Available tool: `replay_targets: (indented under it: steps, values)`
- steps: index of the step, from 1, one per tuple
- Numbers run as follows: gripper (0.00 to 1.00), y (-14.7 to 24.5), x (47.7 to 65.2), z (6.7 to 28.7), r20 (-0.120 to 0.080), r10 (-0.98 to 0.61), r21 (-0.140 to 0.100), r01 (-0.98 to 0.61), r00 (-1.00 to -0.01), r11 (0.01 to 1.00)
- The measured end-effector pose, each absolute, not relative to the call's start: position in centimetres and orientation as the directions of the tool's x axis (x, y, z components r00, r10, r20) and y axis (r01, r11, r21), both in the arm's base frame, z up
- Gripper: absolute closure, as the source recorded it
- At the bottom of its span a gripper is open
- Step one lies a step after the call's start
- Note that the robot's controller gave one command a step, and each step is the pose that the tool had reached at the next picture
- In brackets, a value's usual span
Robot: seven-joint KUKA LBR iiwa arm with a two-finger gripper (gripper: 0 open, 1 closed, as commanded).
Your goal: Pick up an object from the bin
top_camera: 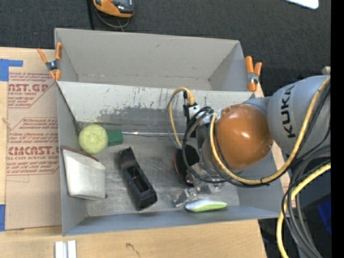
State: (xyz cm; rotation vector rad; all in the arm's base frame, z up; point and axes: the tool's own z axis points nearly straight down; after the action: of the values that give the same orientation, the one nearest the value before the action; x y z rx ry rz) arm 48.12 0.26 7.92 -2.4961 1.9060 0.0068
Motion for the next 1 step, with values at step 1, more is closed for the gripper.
replay_targets:
  steps: [1]
  values:
    - [0.0, 0.26, 48.12, 7.91, -0.004, -0.965, 0.002, -0.965, 0.263, -0.263]
